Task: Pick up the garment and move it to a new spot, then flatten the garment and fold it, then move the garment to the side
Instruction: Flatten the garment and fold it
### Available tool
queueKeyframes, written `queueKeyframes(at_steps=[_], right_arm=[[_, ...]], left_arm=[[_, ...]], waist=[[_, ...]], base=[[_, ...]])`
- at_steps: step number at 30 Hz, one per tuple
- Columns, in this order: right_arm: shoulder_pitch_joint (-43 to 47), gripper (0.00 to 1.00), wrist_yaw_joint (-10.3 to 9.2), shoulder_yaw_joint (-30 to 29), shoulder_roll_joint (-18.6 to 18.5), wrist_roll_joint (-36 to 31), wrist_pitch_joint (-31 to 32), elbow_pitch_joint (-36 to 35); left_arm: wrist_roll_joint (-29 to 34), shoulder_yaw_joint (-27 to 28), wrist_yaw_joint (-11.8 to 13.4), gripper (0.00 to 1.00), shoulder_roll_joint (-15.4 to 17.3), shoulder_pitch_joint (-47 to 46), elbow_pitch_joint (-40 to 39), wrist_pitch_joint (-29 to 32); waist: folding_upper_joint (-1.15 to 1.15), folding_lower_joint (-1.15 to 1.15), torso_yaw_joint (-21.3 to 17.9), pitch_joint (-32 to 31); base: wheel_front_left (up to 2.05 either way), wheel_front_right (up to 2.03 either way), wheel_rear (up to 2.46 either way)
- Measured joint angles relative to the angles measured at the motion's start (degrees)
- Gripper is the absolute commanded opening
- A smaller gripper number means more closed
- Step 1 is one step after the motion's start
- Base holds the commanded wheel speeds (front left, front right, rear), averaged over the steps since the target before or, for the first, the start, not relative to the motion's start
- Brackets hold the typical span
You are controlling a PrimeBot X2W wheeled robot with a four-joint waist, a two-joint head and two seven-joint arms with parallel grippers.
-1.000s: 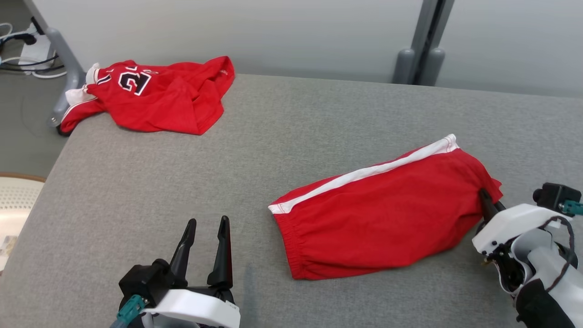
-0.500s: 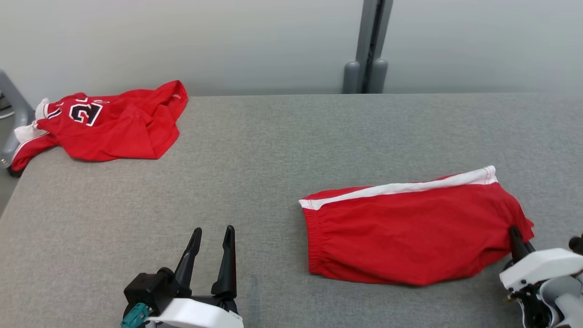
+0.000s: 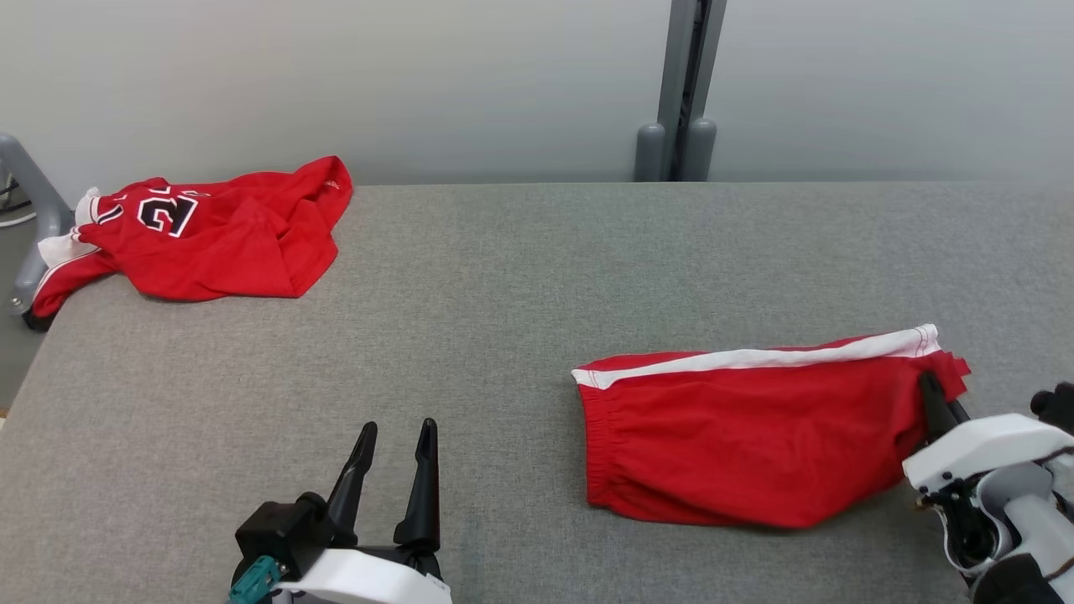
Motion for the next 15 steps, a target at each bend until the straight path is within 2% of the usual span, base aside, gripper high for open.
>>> queueKeyframes(at_steps=[5, 15], right_arm=[[-4.0, 0.00, 0.00, 3.0, 1.3, -2.0, 1.2, -1.2], [-6.7, 0.00, 0.00, 13.3, 7.4, -6.5, 4.1, -4.9]], left_arm=[[-0.3, -0.4, 0.0, 1.00, 0.0, -0.2, 0.2, 0.0], [-1.1, -0.9, 0.2, 1.00, 0.0, -0.5, -0.3, 0.0]], waist=[[0.00, 0.00, 1.6, -0.9], [0.00, 0.00, 4.9, -2.1]], base=[[0.00, 0.00, 0.00], [0.00, 0.00, 0.00]])
